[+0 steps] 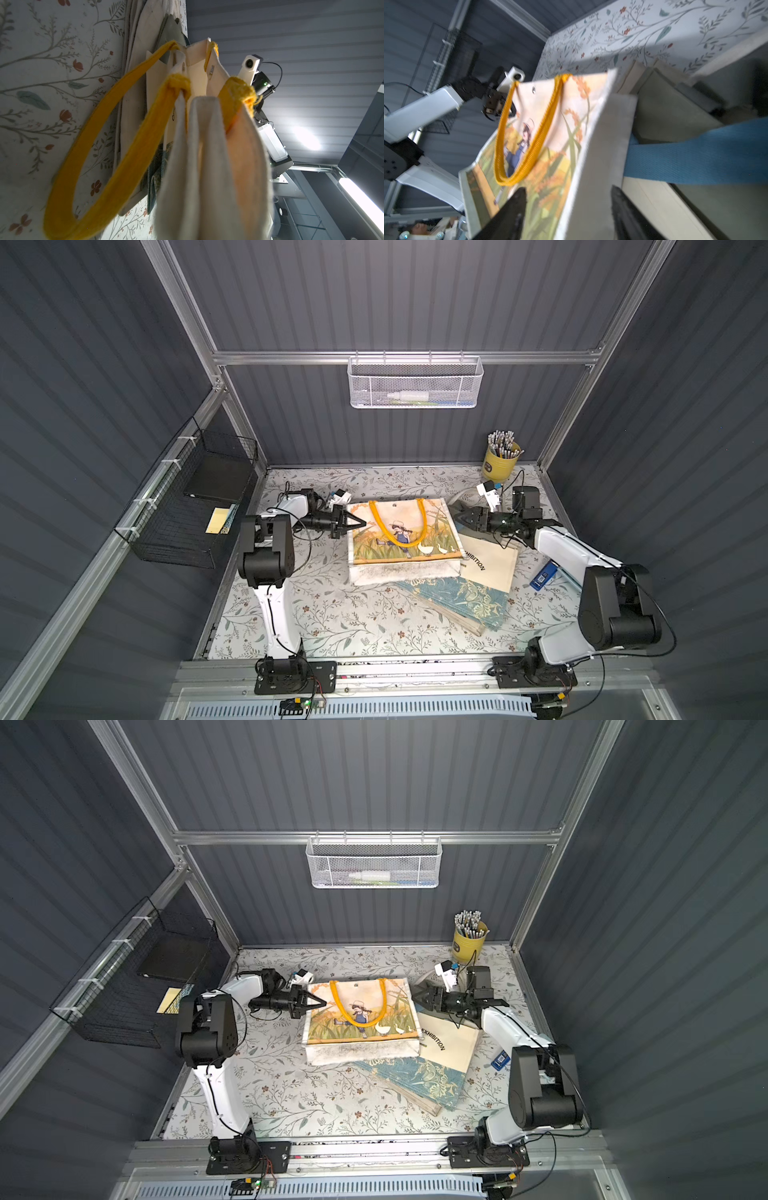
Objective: Put away the canvas bag
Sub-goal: Press the canvas bag at the center of the board.
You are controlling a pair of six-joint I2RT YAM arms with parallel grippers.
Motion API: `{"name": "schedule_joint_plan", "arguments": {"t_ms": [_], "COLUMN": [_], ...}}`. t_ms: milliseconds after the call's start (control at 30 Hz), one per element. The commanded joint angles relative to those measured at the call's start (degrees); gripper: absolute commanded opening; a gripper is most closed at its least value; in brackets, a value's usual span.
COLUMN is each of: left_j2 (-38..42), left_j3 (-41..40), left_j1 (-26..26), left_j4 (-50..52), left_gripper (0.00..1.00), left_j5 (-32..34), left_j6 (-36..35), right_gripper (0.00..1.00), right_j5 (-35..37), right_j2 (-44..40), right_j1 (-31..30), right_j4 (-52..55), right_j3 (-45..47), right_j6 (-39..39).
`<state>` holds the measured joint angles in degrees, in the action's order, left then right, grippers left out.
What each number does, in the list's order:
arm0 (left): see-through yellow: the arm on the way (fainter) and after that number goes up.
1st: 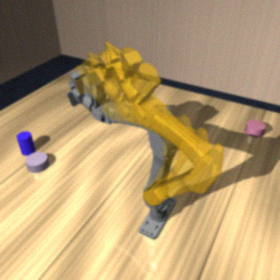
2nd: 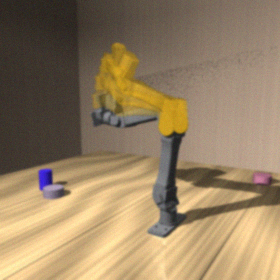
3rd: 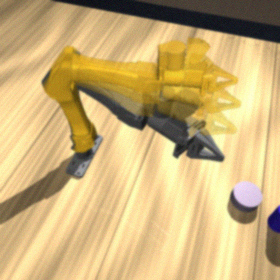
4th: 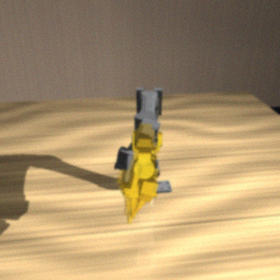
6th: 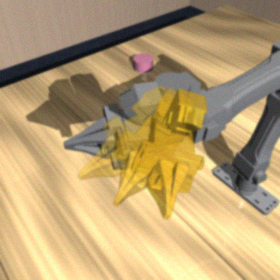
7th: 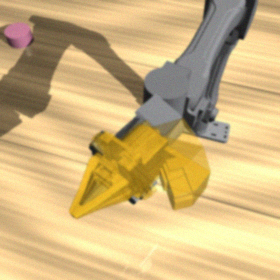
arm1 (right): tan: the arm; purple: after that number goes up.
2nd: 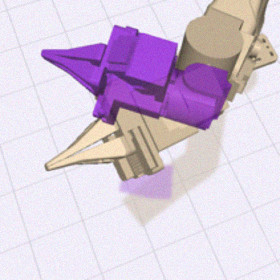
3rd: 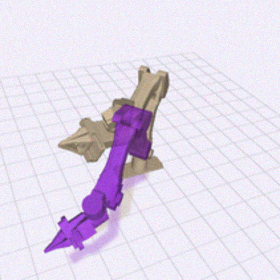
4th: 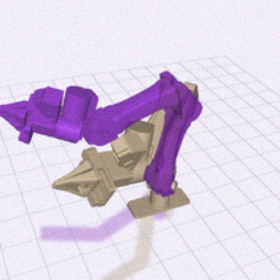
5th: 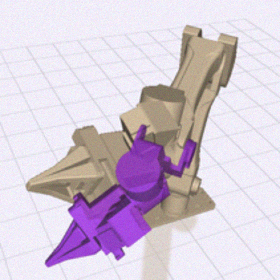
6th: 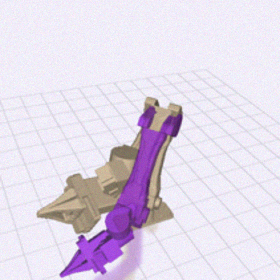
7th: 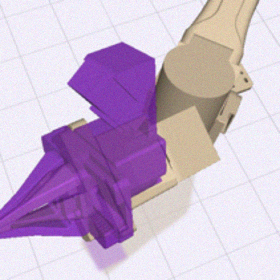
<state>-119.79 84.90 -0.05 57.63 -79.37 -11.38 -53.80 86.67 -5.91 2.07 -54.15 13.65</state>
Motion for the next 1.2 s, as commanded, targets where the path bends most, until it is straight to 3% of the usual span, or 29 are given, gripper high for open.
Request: {"name": "schedule_joint_plan", "arguments": {"t_ms": [0, 100, 167, 233, 533, 700, 800, 867, 1167], "left_j2": [-1.6, -2.2, -2.5, -2.4, -0.5, -0.5, -1.6, -2.3, 2.3], "left_j3": [1.3, 2.1, 2.5, 2.9, 4.2, 4.9, 7.2, 8.7, 7.8], "left_j1": [-0.1, 0.0, 0.0, 0.1, 0.7, 0.7, 0.6, 0.6, -1.0], "left_j4": [3.6, 4.4, 4.8, 5.0, 5.4, 6.7, 12.2, 16.4, 15.4], "left_gripper": [0.0, 0.0, 0.0, 0.0, 0.0, 0.0, 0.0, 0.0, 0.0], "left_j5": [3.0, 3.8, 4.1, 4.2, 4.4, 5.5, 6.5, 5.8, 10.6], "left_j6": [-2.4, -2.9, -3.2, -3.4, -4.2, -5.7, -11.2, -14.9, -15.2], "right_gripper": [0.47, 0.32, 0.13, 0.03, 0.02, 0.0, 0.0, 0.0, 0.03], "right_j5": [-2.6, -7.4, -9.6, -9.2, -4.3, 4.0, 9.2, 11.1, 17.5], "right_j2": [-0.4, 2.4, 5.3, 7.6, 9.3, 13.1, 14.5, 15.4, 18.0], "right_j1": [-0.2, -2.0, -3.5, -4.4, -4.8, -7.0, -10.5, -11.8, -12.1], "right_j4": [-2.9, -3.8, -2.5, -0.6, 6.2, 13.9, 16.7, 17.2, 15.6], "right_j3": [0.0, 0.0, -0.4, -0.7, 2.5, 0.6, -1.9, -2.5, -2.2], "right_j6": [-0.4, -0.2, -1.3, -2.7, -4.2, -8.0, -9.9, -9.8, -7.8]}}
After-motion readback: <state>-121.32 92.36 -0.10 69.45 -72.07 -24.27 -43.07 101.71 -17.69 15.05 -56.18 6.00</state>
